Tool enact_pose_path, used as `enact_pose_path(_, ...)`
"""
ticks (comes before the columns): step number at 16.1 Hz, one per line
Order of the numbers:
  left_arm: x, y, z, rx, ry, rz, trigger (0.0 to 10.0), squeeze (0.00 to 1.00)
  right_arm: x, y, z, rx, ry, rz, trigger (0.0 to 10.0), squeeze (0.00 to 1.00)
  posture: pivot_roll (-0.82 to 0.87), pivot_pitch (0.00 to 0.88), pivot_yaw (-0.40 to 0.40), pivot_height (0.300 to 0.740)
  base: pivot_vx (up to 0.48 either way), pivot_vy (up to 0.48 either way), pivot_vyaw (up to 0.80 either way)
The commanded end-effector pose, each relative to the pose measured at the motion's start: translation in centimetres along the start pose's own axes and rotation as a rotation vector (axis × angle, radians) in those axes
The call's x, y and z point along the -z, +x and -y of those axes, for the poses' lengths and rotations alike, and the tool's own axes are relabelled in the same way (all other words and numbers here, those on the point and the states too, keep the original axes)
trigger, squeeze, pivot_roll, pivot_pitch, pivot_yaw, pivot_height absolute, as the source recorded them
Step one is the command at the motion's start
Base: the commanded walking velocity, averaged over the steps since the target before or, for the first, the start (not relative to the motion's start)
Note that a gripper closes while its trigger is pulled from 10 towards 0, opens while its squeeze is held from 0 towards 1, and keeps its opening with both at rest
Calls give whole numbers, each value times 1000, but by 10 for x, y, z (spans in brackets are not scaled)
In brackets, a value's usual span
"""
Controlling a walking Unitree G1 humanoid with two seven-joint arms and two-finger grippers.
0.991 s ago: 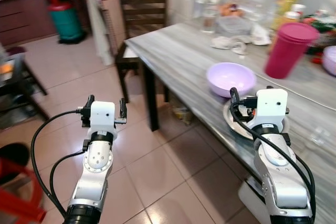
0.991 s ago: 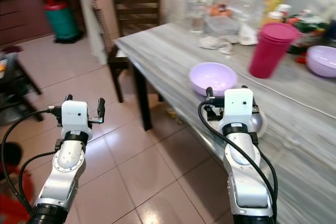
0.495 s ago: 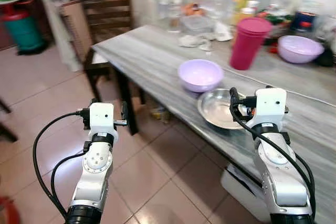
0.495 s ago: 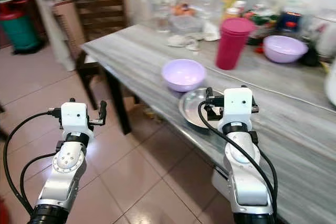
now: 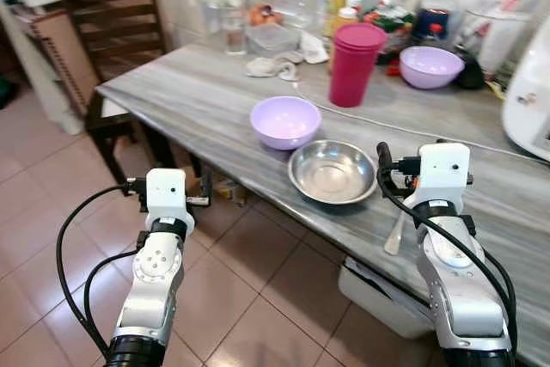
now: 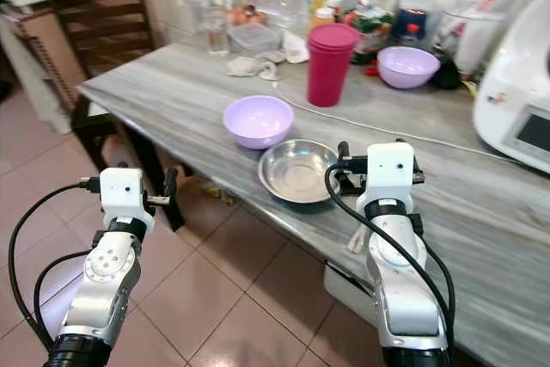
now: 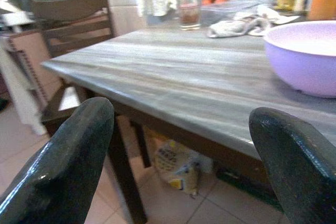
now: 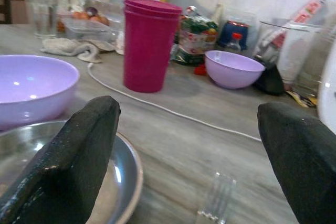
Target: Setting the table
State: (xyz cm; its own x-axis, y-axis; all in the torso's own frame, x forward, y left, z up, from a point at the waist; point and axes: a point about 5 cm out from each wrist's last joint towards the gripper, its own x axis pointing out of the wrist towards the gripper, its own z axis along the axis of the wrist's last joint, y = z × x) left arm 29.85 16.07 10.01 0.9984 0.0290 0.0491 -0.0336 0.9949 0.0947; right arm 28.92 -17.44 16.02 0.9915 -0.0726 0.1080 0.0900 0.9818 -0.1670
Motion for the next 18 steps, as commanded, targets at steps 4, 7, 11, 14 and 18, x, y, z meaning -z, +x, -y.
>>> enact_pose_path(4,-1,1,-1,13,2,5,10000,0,-2,0,-1,-3,15,16,10000,0,-219,0,46,740,0,319,-573)
enact_pose_path(7,-2,1,0,25,3,9,10000,0,-3,-1,-1,-10,8,21,10000,0,-220,0,46,740,0,480,0)
enact_pose_path(11,-1,1,1,24,2,5,10000,0,-3,0,1,-9,0,26,10000,0,-225,0,45,740,0,480,0)
enact_pose_path(14,2,1,0,14,1,-10,10000,0,-3,0,1,-7,-3,27,10000,0,-225,0,43,740,0,480,0)
enact_pose_path(18,5,0,1,-9,27,-28,10000,0,-3,1,4,-3,-6,23,10000,0,-227,0,38,740,0,218,0)
